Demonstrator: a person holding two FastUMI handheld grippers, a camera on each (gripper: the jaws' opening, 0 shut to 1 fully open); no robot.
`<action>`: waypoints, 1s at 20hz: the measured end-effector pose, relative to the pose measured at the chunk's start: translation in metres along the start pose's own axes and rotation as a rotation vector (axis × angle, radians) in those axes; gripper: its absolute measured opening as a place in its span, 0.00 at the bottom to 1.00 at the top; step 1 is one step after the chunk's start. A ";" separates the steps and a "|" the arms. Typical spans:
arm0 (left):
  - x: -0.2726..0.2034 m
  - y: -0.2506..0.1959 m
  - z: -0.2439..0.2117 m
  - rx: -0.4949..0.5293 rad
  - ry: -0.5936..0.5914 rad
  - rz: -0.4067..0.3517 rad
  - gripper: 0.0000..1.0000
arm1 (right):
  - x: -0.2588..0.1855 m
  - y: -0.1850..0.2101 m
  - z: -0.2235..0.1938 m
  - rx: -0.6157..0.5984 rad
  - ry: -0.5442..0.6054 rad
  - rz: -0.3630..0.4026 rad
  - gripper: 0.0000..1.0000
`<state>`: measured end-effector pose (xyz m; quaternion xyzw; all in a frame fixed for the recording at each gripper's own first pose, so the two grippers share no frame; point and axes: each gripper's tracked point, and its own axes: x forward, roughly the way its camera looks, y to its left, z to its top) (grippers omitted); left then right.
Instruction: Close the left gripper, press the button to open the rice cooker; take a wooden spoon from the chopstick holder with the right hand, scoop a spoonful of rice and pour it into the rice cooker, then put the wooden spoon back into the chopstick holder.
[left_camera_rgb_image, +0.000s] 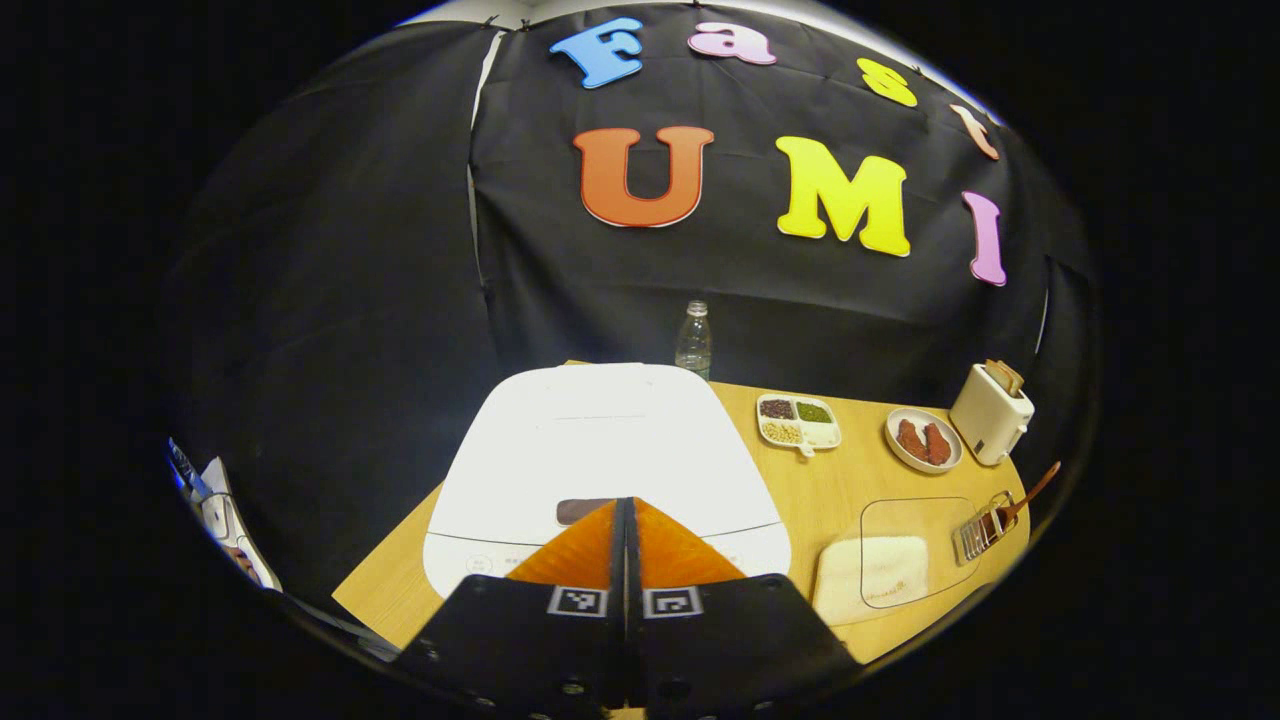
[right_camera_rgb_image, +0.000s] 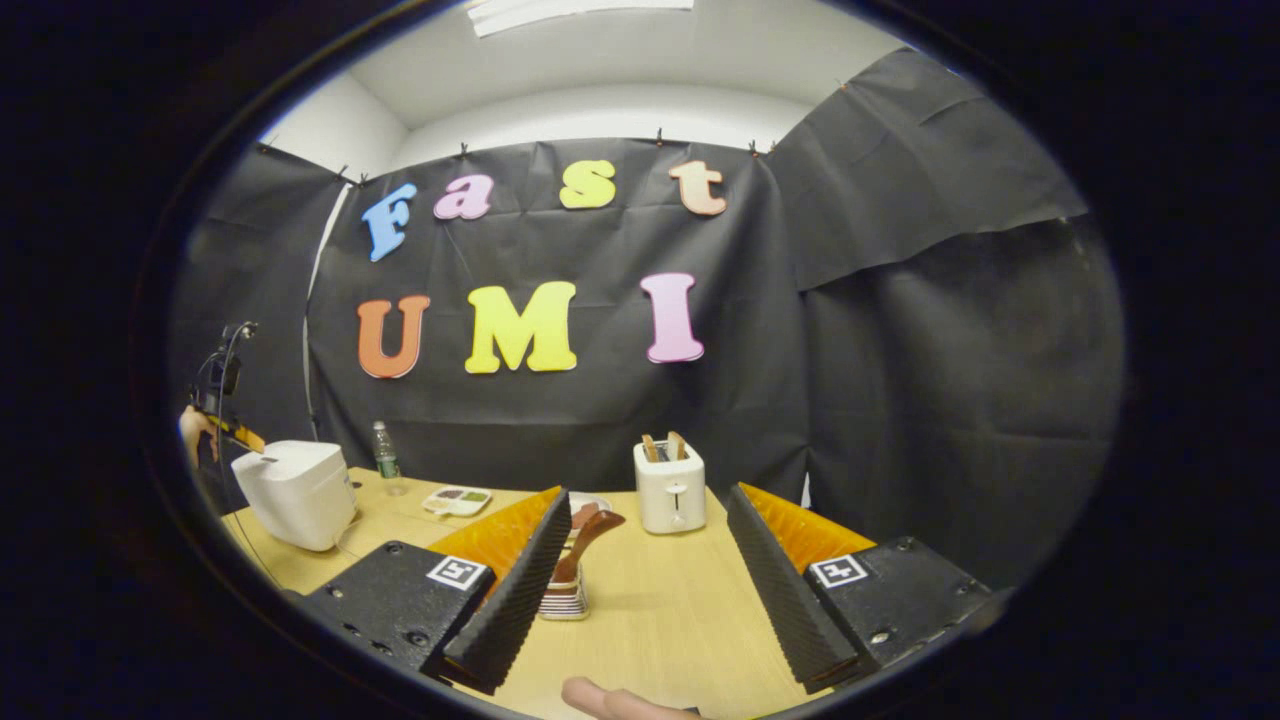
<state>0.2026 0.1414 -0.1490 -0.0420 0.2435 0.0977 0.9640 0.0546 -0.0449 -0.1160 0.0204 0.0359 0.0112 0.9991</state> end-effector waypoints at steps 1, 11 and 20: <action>0.003 0.003 0.001 0.000 0.002 0.005 0.00 | 0.003 -0.002 -0.005 -0.002 0.008 -0.001 1.00; 0.027 0.007 -0.006 0.034 0.035 0.045 0.00 | 0.027 -0.021 -0.047 0.014 0.090 -0.025 1.00; 0.029 0.008 -0.014 -0.012 0.074 0.066 0.01 | 0.034 -0.027 -0.060 -0.001 0.129 -0.045 1.00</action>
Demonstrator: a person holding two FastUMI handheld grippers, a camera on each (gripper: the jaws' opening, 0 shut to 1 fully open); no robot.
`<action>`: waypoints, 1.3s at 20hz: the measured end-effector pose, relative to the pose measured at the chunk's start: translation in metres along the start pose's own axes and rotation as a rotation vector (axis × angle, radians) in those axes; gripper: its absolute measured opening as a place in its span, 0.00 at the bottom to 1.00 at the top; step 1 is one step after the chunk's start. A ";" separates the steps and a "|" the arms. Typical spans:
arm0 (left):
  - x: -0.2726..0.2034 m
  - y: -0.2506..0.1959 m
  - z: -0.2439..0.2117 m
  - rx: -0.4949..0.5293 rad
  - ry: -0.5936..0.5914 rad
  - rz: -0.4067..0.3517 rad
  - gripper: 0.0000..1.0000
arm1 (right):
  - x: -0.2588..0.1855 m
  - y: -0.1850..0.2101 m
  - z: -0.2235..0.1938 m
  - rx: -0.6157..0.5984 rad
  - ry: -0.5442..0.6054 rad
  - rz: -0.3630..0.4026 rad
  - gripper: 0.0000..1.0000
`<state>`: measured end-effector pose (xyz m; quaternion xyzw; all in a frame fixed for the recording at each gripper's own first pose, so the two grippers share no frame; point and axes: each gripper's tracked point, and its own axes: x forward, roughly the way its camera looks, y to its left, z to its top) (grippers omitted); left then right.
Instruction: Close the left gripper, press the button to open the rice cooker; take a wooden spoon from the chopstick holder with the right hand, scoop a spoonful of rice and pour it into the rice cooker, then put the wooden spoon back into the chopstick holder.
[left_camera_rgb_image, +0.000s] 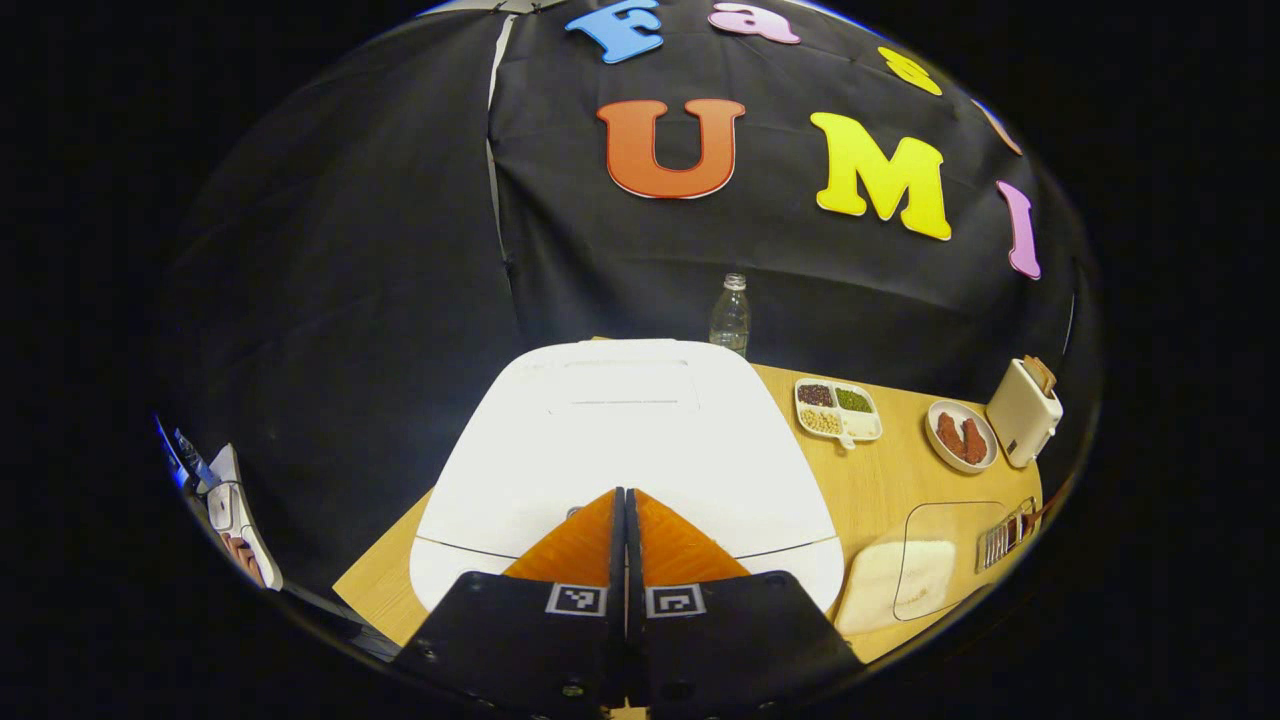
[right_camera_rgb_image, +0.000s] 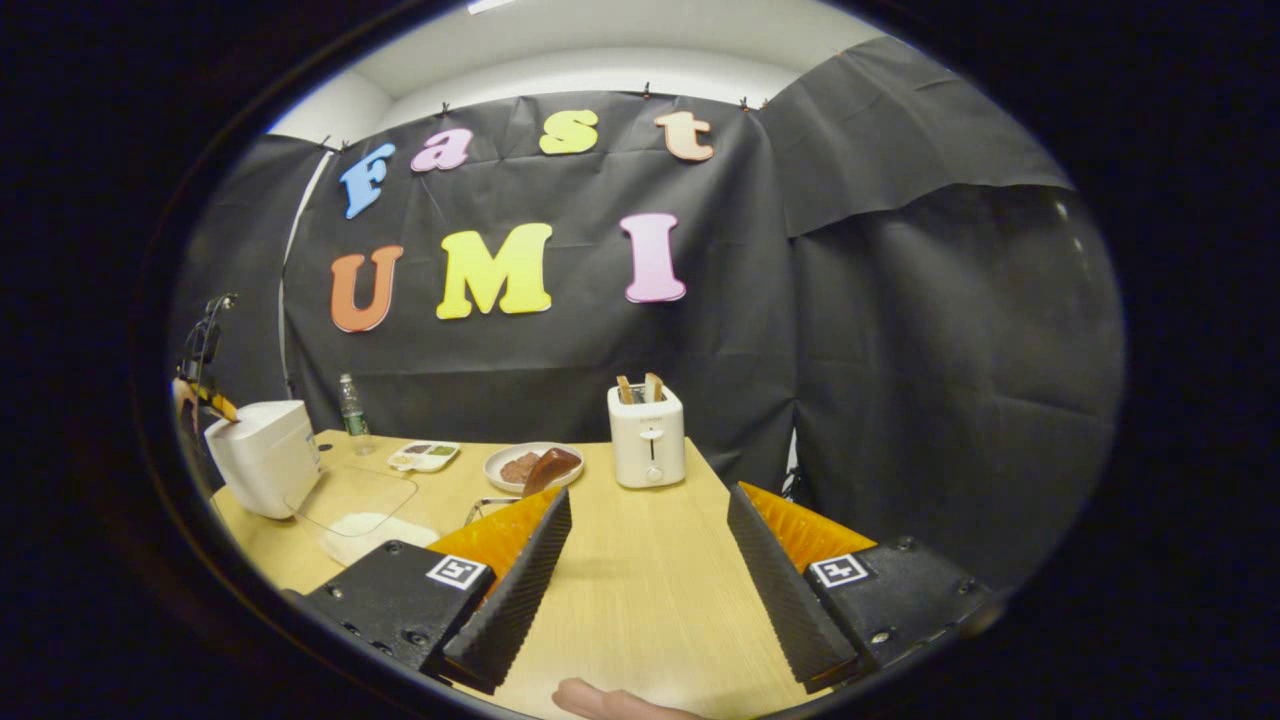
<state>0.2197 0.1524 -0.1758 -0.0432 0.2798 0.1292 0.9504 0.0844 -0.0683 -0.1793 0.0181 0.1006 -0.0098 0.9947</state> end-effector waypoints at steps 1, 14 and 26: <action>-0.001 -0.001 -0.001 0.001 0.004 0.001 0.01 | -0.001 0.001 0.000 -0.001 0.000 0.001 1.00; -0.075 -0.001 0.065 -0.039 -0.226 -0.009 0.00 | -0.028 0.000 0.006 -0.029 -0.020 0.002 1.00; -0.181 -0.013 0.030 -0.034 -0.366 -0.064 0.81 | -0.008 0.029 0.000 0.027 -0.054 0.052 0.96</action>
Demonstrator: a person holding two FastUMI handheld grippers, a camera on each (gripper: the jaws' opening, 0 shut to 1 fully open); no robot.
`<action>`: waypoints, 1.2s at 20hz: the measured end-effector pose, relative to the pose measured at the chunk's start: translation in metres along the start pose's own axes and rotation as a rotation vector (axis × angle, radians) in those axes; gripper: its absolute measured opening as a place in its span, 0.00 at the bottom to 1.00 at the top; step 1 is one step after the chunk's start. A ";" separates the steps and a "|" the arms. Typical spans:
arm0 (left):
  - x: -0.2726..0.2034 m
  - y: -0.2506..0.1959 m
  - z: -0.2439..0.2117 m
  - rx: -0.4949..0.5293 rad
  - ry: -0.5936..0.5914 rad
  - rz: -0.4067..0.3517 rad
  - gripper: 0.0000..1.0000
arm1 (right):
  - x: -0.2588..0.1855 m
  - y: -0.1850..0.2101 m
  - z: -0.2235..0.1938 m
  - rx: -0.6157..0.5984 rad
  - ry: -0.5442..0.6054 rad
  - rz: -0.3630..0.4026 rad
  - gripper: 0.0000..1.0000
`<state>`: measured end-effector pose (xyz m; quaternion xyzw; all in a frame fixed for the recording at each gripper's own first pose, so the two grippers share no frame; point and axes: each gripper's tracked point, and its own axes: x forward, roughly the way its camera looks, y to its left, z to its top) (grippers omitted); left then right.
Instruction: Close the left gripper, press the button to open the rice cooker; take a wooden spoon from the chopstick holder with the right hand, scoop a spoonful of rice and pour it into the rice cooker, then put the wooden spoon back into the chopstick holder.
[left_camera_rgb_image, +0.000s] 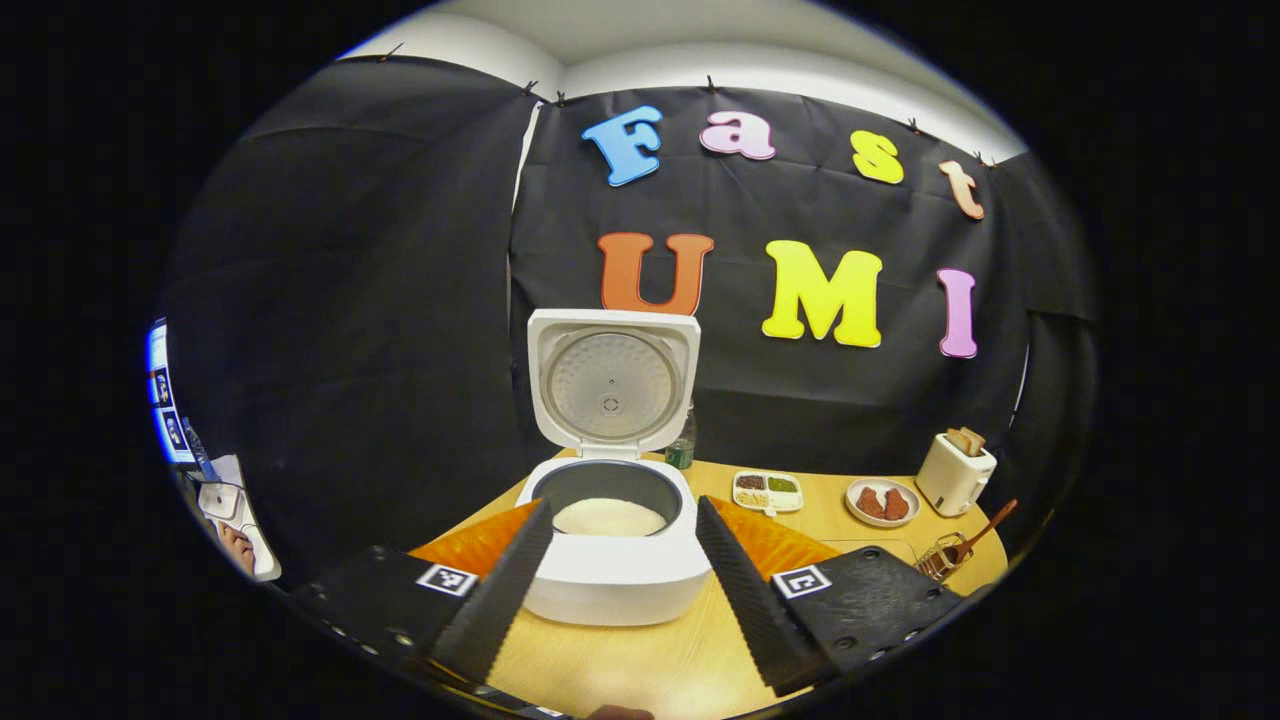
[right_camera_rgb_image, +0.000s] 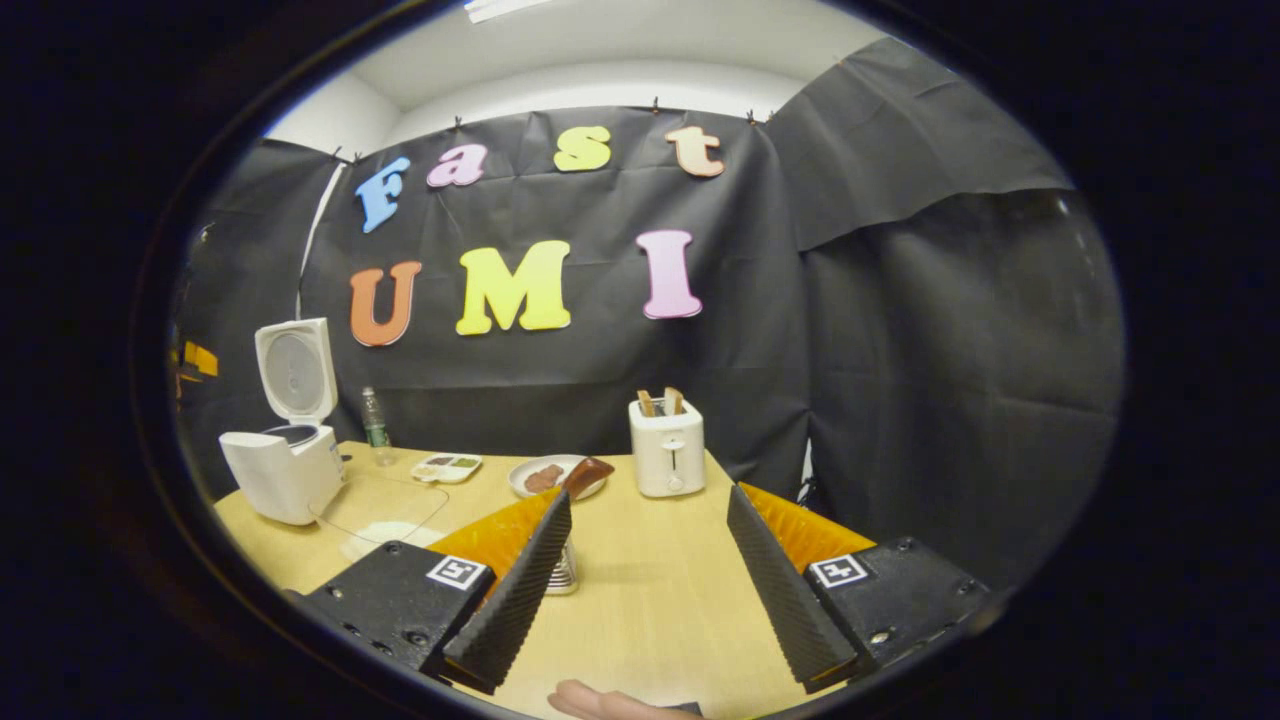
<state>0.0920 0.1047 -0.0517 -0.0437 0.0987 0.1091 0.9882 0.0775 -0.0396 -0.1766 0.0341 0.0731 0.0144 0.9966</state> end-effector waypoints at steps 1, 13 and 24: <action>-0.009 -0.002 -0.005 0.008 -0.005 -0.003 0.98 | 0.008 0.005 -0.004 0.012 -0.001 0.008 0.96; -0.137 -0.056 -0.043 0.027 -0.141 -0.179 0.95 | 0.128 0.071 -0.078 0.194 0.207 0.064 0.92; -0.201 -0.081 -0.070 0.024 -0.206 -0.281 0.94 | 0.167 0.100 -0.088 0.213 0.227 0.007 0.66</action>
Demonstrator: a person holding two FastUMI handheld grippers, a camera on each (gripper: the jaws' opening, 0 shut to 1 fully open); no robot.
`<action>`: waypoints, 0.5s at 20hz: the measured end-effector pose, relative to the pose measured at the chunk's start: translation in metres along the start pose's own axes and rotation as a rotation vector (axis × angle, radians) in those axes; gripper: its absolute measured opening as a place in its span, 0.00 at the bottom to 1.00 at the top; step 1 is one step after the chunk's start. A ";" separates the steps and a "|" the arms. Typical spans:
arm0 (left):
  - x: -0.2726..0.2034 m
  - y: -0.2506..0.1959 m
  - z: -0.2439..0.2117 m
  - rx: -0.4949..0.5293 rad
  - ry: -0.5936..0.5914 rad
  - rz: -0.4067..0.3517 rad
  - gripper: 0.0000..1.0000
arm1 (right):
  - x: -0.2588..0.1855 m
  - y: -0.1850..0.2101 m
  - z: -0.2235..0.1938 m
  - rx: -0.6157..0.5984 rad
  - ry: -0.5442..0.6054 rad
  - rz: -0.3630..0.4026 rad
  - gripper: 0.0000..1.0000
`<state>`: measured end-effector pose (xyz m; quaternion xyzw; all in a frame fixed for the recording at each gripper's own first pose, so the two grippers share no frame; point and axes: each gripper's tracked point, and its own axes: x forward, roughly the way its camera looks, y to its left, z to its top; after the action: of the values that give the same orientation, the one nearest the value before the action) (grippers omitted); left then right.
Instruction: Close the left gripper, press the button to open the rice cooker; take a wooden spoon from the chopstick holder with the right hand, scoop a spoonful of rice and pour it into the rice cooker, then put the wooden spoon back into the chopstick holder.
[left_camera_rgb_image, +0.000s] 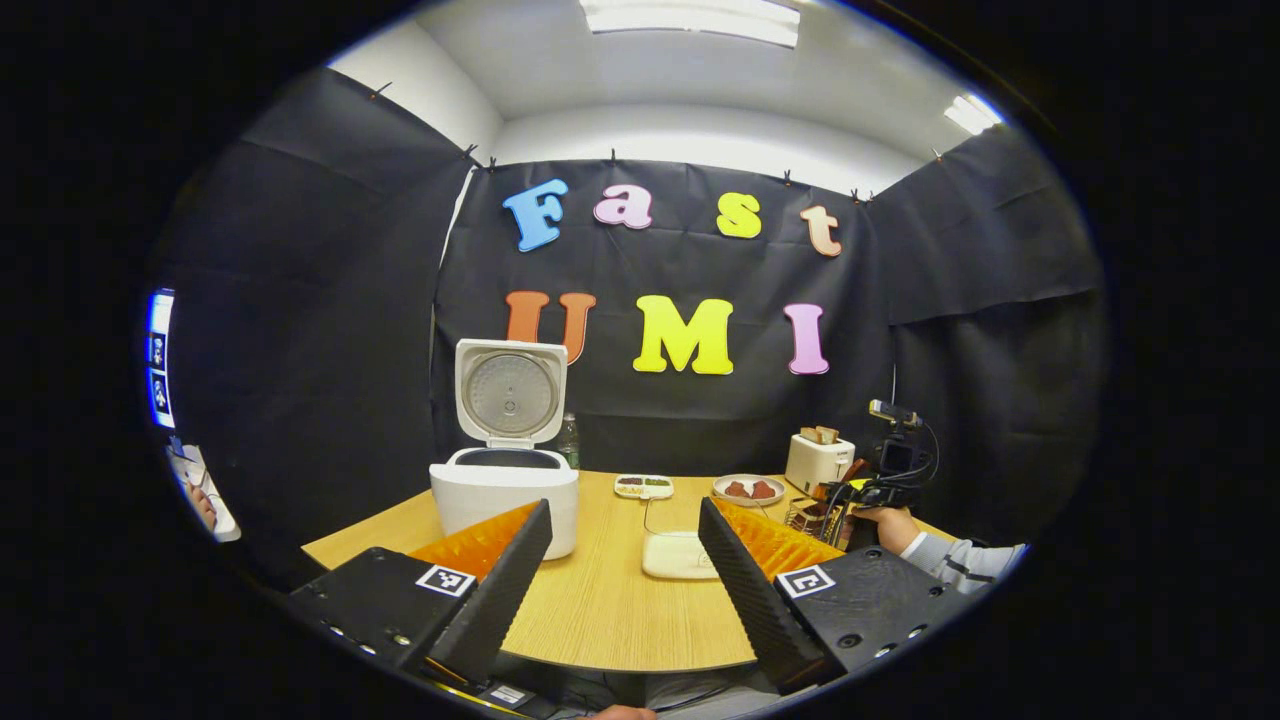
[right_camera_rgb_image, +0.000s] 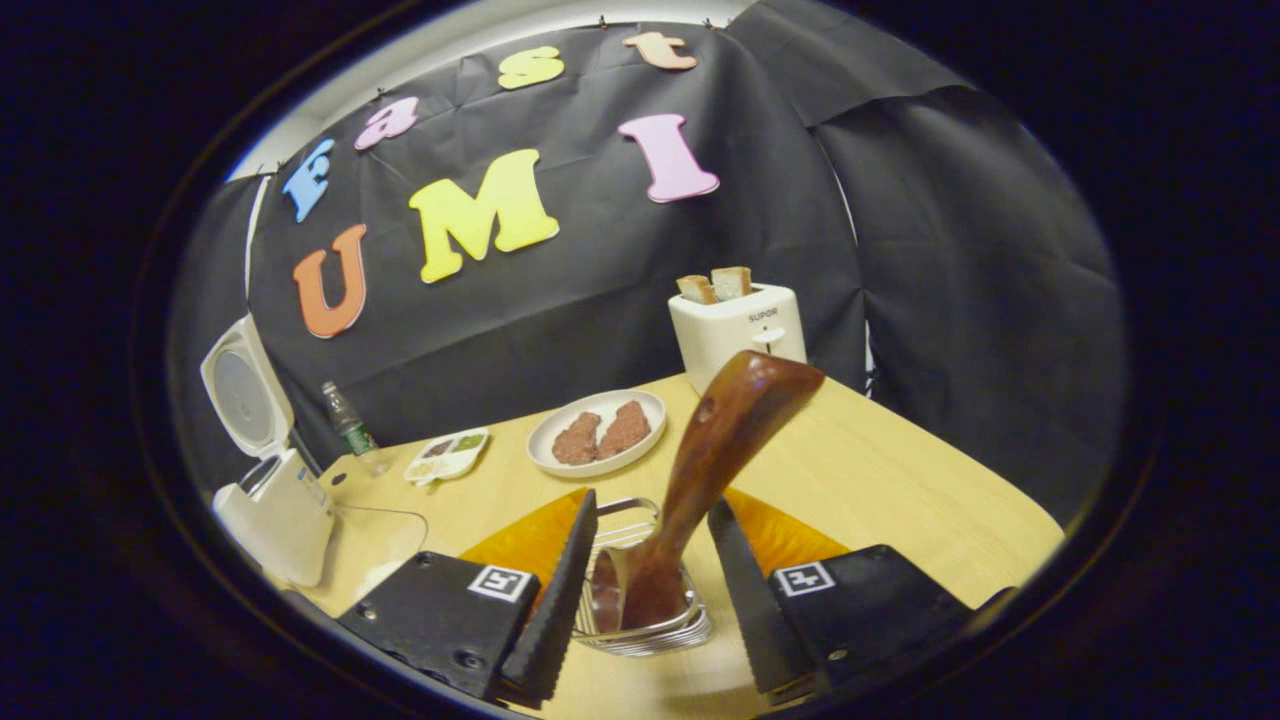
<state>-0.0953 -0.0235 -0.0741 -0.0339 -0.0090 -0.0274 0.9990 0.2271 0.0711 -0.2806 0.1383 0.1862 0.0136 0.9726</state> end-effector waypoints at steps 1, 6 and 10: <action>0.001 0.003 -0.003 -0.001 0.008 0.007 0.94 | -0.001 -0.002 0.002 -0.005 -0.012 -0.004 0.51; 0.000 0.025 -0.012 -0.013 0.030 0.045 0.94 | -0.013 0.010 0.014 -0.034 -0.046 0.009 0.16; -0.002 0.044 -0.016 -0.031 0.037 0.076 0.94 | -0.027 0.018 0.034 -0.093 -0.093 0.007 0.15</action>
<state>-0.0946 0.0189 -0.0932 -0.0491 0.0111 0.0100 0.9987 0.2145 0.0771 -0.2356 0.0941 0.1397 0.0194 0.9855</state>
